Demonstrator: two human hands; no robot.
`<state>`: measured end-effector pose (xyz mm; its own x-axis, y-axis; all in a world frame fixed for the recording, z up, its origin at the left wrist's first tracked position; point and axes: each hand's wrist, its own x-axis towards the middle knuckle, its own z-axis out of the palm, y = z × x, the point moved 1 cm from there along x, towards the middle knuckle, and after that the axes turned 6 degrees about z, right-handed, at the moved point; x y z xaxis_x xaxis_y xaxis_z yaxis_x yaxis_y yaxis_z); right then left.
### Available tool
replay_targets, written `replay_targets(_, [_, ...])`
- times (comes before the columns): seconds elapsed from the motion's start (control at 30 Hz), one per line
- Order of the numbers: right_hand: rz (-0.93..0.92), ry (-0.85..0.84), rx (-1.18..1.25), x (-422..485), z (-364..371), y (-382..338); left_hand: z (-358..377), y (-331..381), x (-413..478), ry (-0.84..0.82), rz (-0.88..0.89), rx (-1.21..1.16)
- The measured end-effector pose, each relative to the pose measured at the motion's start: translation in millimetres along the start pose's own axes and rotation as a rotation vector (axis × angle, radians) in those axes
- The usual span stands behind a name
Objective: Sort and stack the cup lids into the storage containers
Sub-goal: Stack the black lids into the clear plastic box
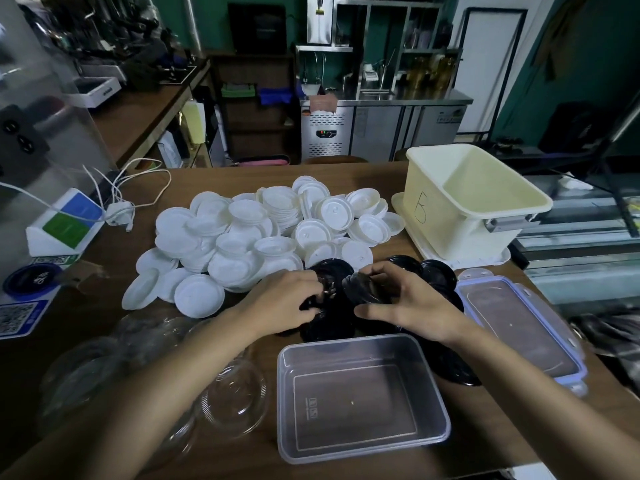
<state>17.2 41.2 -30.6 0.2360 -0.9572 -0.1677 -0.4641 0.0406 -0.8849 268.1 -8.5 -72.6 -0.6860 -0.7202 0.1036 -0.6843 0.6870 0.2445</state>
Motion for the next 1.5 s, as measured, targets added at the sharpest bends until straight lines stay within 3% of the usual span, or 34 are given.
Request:
replay_targets(0.27, [-0.027, 0.031, -0.115, -10.7, 2.7, -5.9, -25.3, 2.4, -19.8, 0.134, -0.084, -0.222])
replay_targets(0.43, [-0.153, 0.067, -0.262, -27.0, 6.8, -15.6, -49.8, 16.9, -38.8, 0.192, -0.147, -0.395])
replay_targets(0.73, [-0.311, -0.073, -0.465, -69.7, 9.0, -12.2, -75.0, 44.7, -59.7, 0.393, -0.151, -0.612])
replay_targets(0.93, [-0.209, -0.201, -0.614, -88.0, 13.7, -3.0, -67.9, 56.6, -57.1, 0.326, -0.091, -0.673])
replay_targets(1.17, [-0.291, -0.23, -1.145, -77.1, 32.9, 10.8, -54.2, 59.8, -53.8, 0.185, -0.114, -0.646])
replay_targets(1.5, [-0.317, -0.264, -1.052, -71.7, 28.9, 12.3, -53.3, 62.0, -58.3, 0.12, -0.14, -0.653])
